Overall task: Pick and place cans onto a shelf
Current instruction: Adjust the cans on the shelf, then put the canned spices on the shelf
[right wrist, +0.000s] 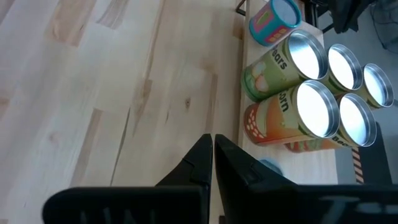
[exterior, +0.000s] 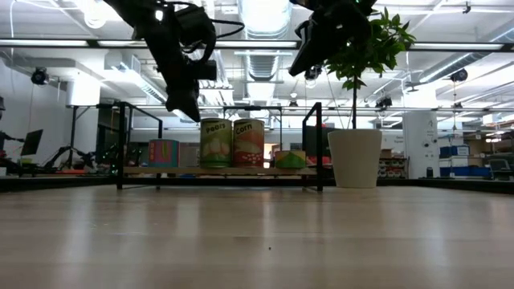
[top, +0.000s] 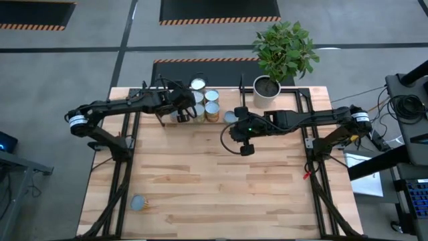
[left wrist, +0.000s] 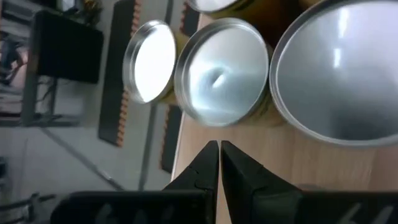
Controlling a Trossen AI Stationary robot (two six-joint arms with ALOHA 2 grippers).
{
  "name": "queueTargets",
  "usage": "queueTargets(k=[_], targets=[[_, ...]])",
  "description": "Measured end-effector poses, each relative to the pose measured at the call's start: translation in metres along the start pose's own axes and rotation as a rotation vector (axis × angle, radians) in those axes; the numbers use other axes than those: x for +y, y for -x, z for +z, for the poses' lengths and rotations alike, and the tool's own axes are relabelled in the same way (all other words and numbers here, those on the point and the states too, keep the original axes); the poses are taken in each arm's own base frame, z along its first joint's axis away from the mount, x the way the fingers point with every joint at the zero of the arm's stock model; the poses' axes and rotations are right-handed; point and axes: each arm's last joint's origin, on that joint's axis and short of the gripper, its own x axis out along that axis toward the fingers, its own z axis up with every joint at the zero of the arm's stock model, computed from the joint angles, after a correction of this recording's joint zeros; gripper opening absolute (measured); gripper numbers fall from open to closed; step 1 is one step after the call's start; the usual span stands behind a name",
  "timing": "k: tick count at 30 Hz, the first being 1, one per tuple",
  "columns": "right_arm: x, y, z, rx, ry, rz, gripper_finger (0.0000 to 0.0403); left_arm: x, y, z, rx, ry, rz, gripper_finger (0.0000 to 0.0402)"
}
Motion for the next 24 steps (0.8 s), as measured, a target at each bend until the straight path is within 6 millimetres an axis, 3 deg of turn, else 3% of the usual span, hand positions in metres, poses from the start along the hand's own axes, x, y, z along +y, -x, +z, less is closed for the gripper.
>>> queueTargets(k=[11,24], targets=[[0.000,0.000,0.000,0.000,-0.004,0.000,0.0009,0.012,-0.017,-0.004,-0.036,0.050,-0.069,0.0000],[0.000,0.000,0.000,0.001,-0.015,0.000,0.0009,0.012,-0.012,-0.005,-0.020,0.106,-0.055,0.0000]])
